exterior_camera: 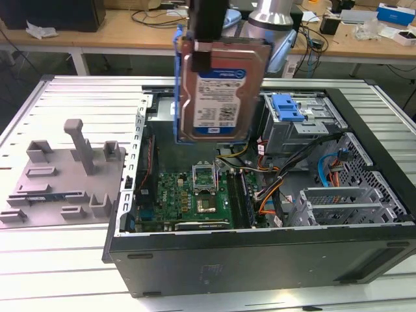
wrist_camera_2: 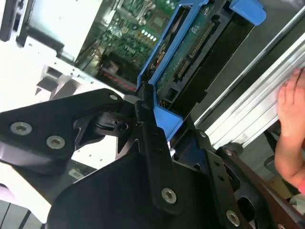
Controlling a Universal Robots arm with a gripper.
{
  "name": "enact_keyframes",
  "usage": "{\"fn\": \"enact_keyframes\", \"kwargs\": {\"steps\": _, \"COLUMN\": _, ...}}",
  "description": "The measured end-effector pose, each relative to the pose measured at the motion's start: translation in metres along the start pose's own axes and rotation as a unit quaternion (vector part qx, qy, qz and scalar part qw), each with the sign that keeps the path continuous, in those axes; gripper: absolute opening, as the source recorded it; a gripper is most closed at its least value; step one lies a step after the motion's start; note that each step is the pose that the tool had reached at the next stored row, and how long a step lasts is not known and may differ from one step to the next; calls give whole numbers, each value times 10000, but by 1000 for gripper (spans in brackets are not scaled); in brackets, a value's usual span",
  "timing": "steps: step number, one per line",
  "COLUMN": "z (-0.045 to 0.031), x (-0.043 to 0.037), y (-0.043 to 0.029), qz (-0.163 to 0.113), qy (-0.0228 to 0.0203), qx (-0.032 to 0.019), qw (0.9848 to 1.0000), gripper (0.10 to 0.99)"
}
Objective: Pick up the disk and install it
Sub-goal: 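Pick up the disk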
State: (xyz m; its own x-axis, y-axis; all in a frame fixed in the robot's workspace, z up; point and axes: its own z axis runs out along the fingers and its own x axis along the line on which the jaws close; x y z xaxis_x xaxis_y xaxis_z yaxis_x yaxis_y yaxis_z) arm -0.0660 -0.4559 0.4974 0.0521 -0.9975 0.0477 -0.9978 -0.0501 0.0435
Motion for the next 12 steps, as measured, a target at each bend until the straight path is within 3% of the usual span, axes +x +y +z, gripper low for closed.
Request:
{"fn": "enact_keyframes", "kwargs": {"steps": 9, "z": -12, "x": 147, "y": -489, "qz": 0, "qy": 5, "qx": -2, "qw": 10000, "gripper": 369}}
{"fn": "enact_keyframes", "kwargs": {"steps": 10, "z": -13, "x": 178, "y": -587, "qz": -1, "qy": 7, "qx": -2, "qw": 10000, "gripper": 369}}
{"fn": "enact_keyframes", "kwargs": {"steps": 12, "z": -13, "x": 199, "y": -641, "qz": 1, "qy": 47, "qx": -5, "qw": 10000, "gripper": 369}}
